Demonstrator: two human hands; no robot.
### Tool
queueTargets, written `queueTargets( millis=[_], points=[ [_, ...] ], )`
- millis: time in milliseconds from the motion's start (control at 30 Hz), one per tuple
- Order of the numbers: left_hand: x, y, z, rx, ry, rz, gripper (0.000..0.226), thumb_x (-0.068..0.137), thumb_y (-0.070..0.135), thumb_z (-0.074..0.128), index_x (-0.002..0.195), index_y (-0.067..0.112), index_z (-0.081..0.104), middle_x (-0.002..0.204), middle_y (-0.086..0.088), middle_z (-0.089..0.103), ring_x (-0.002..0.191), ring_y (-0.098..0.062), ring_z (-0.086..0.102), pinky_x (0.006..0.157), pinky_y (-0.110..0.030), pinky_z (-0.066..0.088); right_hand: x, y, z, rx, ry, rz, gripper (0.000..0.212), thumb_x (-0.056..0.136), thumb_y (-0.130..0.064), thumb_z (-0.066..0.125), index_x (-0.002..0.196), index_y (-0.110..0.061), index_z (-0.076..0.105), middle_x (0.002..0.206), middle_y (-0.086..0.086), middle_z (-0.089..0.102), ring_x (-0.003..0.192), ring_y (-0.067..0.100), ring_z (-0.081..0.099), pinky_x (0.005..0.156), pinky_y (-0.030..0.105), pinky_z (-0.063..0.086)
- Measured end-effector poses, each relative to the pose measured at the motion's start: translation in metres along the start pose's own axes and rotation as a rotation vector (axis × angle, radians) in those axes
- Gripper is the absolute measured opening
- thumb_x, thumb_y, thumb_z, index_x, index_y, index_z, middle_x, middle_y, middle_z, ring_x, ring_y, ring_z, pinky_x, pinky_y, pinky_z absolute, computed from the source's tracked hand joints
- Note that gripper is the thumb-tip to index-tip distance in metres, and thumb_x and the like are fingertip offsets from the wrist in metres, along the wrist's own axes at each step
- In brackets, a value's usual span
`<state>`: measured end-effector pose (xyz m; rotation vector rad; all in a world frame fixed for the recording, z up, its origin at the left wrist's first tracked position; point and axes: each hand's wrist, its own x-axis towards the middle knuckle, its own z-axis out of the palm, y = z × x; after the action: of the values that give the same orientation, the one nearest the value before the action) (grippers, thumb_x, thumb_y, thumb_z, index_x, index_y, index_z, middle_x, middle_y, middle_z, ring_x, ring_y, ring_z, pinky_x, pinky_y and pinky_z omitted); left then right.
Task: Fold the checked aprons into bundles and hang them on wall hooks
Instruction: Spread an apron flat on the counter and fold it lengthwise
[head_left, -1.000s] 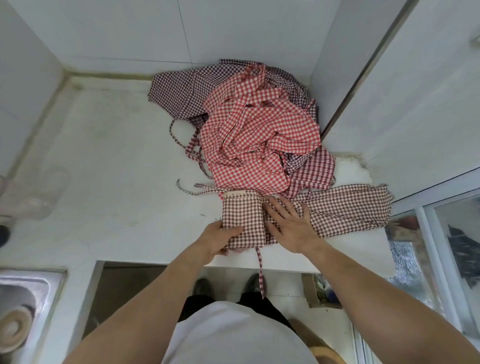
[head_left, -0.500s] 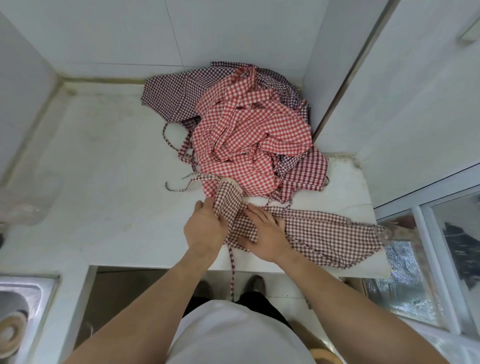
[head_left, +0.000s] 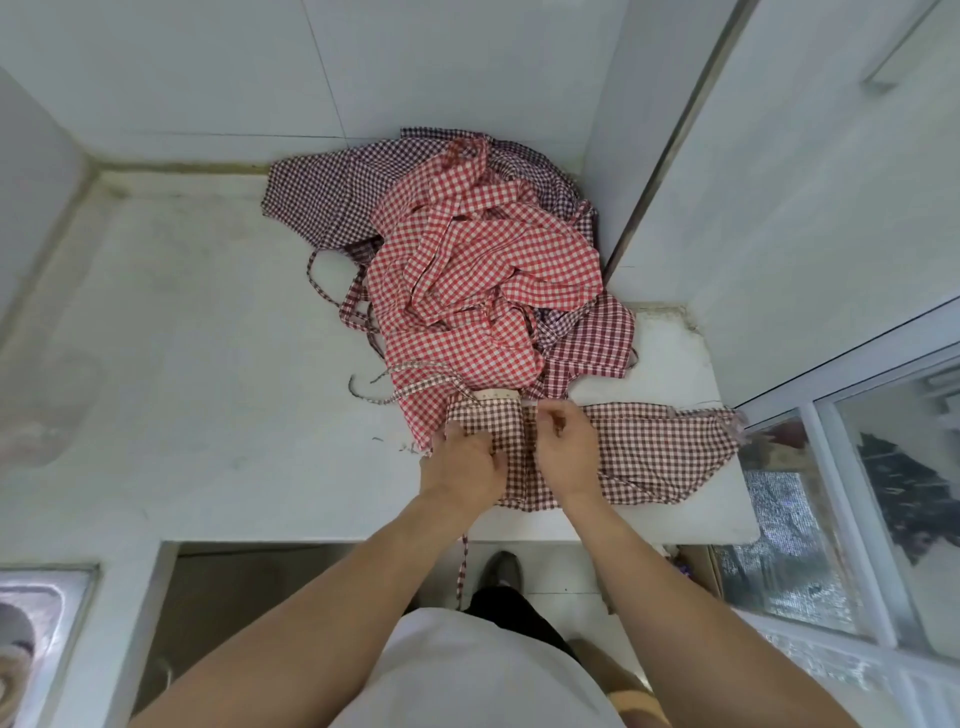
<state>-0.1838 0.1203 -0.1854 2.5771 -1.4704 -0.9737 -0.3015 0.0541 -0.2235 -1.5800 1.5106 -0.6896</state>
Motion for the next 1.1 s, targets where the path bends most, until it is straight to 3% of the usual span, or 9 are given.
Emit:
queueTargets(
  millis=[67,233,400,567,633,733,867,1000,1100],
  points=[
    [0.001,-0.008,0.006,-0.140,0.057,-0.053,0.040,0.094,0.042,0.055,0.122,0.014,0.048,0.135,-0.014,0.038,0.124,-0.031,0.039,0.102,-0.048,0.044,-0.008,0.001,-0.003,-0.081,-0.034,-0.084,0.015,0.096,-0.010,0.057,0.103,-0.008,0.069,0.100,0.002,0.068,0.093,0.015,0.061,0.085,0.024,0.045],
    [0.010,-0.034,0.015,-0.580,-0.039,-0.255,0.108,0.067,0.048,0.085,0.146,0.007,0.024,0.146,-0.012,0.041,0.135,-0.030,0.042,0.110,-0.040,0.041,-0.024,0.020,-0.003,-0.319,-0.288,-0.092,0.034,0.089,0.000,0.055,0.122,-0.001,0.065,0.119,0.012,0.064,0.111,0.027,0.057,0.101,0.037,0.046],
    [0.007,-0.036,0.015,-0.750,0.009,-0.240,0.101,0.063,0.049,0.088,0.143,0.011,0.038,0.140,-0.006,0.053,0.126,-0.026,0.053,0.102,-0.037,0.047,-0.030,0.017,-0.001,-0.262,-0.378,-0.009,0.031,0.097,-0.002,0.045,0.120,-0.001,0.067,0.128,0.011,0.058,0.120,0.027,0.050,0.108,0.033,0.037],
    [0.006,-0.036,0.013,-0.955,-0.067,-0.279,0.109,0.062,0.029,0.093,0.146,0.015,0.025,0.143,-0.004,0.046,0.130,-0.025,0.048,0.105,-0.038,0.043,-0.033,-0.009,-0.014,0.133,-0.419,0.330,0.032,0.104,-0.035,0.041,0.093,-0.020,0.067,0.100,-0.005,0.068,0.098,0.017,0.063,0.075,0.023,0.046],
    [0.009,-0.040,0.009,-0.980,-0.105,-0.321,0.111,0.060,0.027,0.094,0.147,0.012,0.027,0.144,-0.006,0.046,0.131,-0.026,0.048,0.108,-0.041,0.044,-0.035,-0.011,-0.015,0.097,-0.455,0.263,0.029,0.105,-0.032,0.041,0.102,-0.018,0.067,0.110,-0.007,0.066,0.105,0.014,0.060,0.078,0.016,0.042],
    [0.010,-0.052,-0.003,-1.060,-0.260,-0.335,0.114,0.046,0.032,0.097,0.144,0.010,0.042,0.140,-0.008,0.055,0.123,-0.027,0.056,0.106,-0.044,0.047,-0.031,-0.001,-0.014,-0.090,-0.486,0.118,0.035,0.102,-0.013,0.042,0.132,-0.010,0.060,0.132,-0.011,0.047,0.126,0.006,0.039,0.105,0.011,0.025],
    [0.007,-0.071,-0.020,-1.055,-0.331,-0.233,0.093,0.060,0.023,0.093,0.140,0.014,0.047,0.132,-0.005,0.061,0.112,-0.021,0.060,0.095,-0.036,0.050,-0.024,0.014,-0.007,-0.533,-0.600,-0.089,0.065,0.082,-0.048,0.047,0.142,-0.025,0.052,0.160,-0.005,0.028,0.149,0.020,0.017,0.122,0.041,0.013],
    [0.004,-0.083,-0.040,-0.986,-0.349,-0.205,0.088,0.064,0.021,0.092,0.139,0.019,0.045,0.119,0.003,0.061,0.108,-0.020,0.059,0.091,-0.036,0.049,-0.039,0.015,0.007,-0.521,-0.398,-0.212,0.052,0.081,-0.025,0.071,0.130,-0.016,0.060,0.141,0.005,0.047,0.132,0.025,0.039,0.114,0.046,0.033],
    [-0.001,-0.089,-0.054,-0.908,-0.283,-0.186,0.089,0.063,0.022,0.092,0.139,0.018,0.045,0.125,0.001,0.060,0.105,-0.017,0.057,0.088,-0.033,0.048,-0.052,-0.006,0.019,-0.268,-0.210,-0.236,0.026,0.088,-0.007,0.064,0.113,-0.013,0.067,0.116,0.001,0.058,0.108,0.015,0.054,0.100,0.033,0.046]
  ],
)
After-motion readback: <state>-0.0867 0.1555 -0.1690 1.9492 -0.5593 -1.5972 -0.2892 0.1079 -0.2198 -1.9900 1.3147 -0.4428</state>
